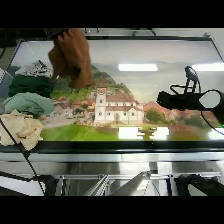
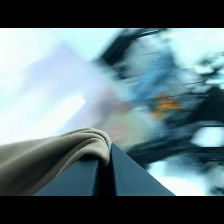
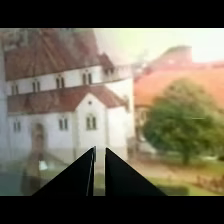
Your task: Fold the shirts.
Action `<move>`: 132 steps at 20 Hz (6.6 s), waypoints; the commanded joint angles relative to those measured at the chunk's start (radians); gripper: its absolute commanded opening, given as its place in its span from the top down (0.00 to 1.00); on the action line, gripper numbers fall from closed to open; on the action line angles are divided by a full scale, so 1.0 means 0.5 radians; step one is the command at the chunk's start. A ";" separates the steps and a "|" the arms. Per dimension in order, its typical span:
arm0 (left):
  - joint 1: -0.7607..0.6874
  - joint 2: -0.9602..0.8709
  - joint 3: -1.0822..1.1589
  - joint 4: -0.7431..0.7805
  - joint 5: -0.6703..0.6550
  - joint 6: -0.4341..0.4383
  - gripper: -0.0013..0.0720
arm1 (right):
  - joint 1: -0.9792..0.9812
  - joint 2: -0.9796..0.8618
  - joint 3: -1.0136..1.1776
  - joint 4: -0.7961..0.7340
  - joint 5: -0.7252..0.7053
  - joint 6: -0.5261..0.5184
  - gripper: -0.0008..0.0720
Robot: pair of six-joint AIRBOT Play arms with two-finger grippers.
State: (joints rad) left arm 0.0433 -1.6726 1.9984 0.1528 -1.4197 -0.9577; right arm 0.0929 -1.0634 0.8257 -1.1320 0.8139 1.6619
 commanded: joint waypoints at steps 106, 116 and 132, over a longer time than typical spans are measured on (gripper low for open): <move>0.800 1.263 -1.118 -0.336 -0.436 -0.313 0.95 | -1.535 1.074 0.605 2.031 0.431 -1.838 0.96; 0.603 0.386 -2.028 0.076 -0.208 0.095 0.03 | -0.935 -0.220 -0.047 1.722 0.092 -1.813 0.52; 0.828 -0.097 -1.695 0.757 0.373 -0.129 0.03 | -0.168 -0.674 -0.309 1.347 0.124 -1.361 0.28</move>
State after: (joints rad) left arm 0.4553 -1.7161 1.1545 0.5098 -1.3510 -1.0176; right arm -0.1139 -1.3186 0.6876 -0.5446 0.9668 0.9768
